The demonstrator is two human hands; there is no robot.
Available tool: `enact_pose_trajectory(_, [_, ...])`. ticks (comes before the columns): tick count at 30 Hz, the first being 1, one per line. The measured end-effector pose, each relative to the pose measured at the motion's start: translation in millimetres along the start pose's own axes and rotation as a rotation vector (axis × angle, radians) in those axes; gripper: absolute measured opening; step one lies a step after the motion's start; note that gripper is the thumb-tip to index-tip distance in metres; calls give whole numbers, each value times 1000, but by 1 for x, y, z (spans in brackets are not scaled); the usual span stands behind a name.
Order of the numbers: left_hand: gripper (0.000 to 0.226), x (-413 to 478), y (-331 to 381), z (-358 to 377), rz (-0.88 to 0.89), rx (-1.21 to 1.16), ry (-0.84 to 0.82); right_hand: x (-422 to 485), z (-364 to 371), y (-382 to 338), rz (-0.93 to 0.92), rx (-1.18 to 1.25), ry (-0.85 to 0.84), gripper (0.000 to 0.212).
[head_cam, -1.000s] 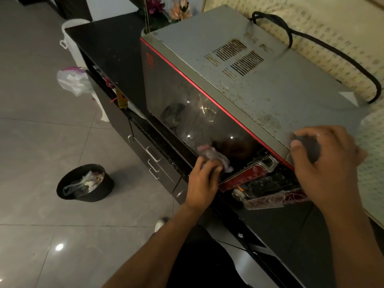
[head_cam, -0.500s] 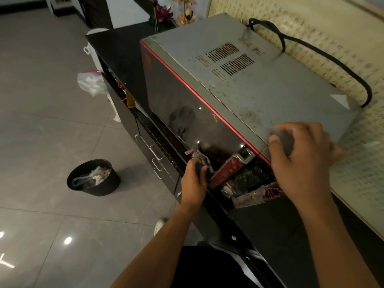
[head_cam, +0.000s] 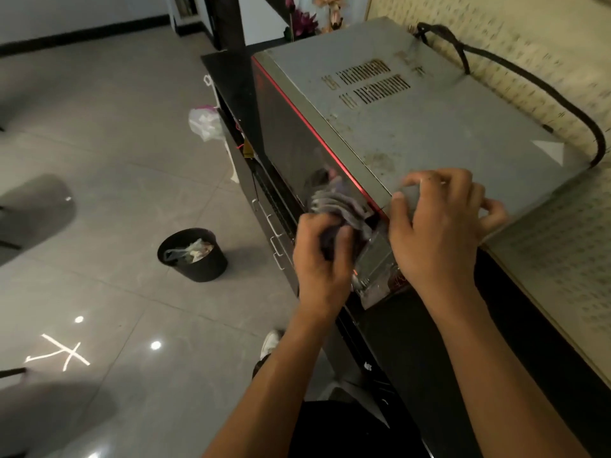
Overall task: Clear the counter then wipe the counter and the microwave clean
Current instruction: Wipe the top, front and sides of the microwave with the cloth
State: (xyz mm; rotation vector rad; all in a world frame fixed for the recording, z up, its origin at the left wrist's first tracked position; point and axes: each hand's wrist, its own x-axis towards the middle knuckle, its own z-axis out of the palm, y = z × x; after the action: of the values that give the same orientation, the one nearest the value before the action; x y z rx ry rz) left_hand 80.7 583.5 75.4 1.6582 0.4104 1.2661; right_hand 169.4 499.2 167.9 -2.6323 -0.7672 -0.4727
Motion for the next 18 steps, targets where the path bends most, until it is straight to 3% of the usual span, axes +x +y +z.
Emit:
enact_pose_trajectory(2, [18, -5, 0, 10, 28, 52, -18, 0, 0, 1, -3, -1, 8, 28])
enact_pose_trajectory(5, [12, -33, -27, 10, -191, 96, -24, 0, 0, 1, 1, 9, 13, 27])
enact_pose_trajectory(10, [3, -96, -78, 0, -642, 171, -200, 0, 3, 1, -8, -9, 13, 26])
enact_pose_trajectory(11, [13, -102, -84, 0, -688, 178, -197, 0, 3, 2, -6, -7, 14, 26])
enact_pose_trajectory(14, [29, -104, -89, 5, -748, 146, -156, 0, 5, 2, 6, -4, 38, 26])
enact_pose_trajectory(18, [15, -85, -71, 7, -647, 60, -58, 1, 7, 1, 19, 17, 54, 26])
